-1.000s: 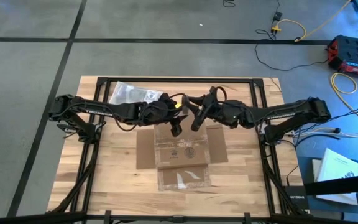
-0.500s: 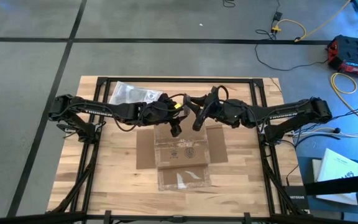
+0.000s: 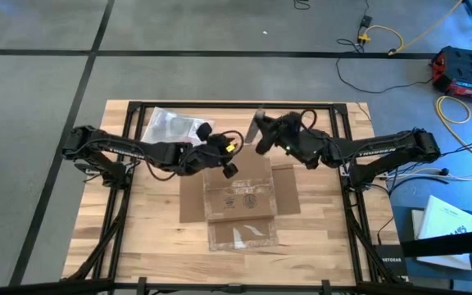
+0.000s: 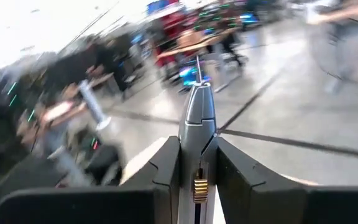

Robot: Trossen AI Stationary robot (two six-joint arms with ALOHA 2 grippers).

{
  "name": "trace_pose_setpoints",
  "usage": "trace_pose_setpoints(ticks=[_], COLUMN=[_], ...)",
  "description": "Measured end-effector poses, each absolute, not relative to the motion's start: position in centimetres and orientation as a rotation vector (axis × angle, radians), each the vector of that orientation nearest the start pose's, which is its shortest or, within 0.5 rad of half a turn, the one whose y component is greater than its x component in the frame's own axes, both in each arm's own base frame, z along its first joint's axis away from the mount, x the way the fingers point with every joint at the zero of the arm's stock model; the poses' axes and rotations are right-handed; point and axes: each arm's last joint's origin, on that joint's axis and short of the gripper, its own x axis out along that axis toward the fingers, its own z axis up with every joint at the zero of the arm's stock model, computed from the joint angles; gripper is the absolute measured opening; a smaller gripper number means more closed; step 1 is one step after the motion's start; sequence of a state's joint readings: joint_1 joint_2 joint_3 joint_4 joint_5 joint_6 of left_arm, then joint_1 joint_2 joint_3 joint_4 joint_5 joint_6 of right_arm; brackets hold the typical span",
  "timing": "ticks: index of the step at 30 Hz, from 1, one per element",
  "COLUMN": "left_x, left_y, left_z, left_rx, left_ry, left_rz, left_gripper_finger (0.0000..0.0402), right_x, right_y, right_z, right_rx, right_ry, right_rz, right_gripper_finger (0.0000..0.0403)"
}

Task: Unpack boxes
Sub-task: Break down the box until it is fully flat

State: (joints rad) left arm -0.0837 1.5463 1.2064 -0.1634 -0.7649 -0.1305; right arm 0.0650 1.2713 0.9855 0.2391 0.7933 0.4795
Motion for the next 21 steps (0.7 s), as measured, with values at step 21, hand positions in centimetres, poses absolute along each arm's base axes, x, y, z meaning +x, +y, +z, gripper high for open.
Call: trace_pose_setpoints(ticks=[21], left_x=[34.1], left_y=[-3.6], left_z=[31.5], left_rx=[0.873], left_ry=[0.596], left_rz=[0.723], left_gripper_finger=[0.0002], right_x=[30.1], right_y=[-4.4], right_z=[31.1], right_rx=[1.085], right_ry=[-0.42], right_rz=[-0.883], right_gripper_finger=[0.0055])
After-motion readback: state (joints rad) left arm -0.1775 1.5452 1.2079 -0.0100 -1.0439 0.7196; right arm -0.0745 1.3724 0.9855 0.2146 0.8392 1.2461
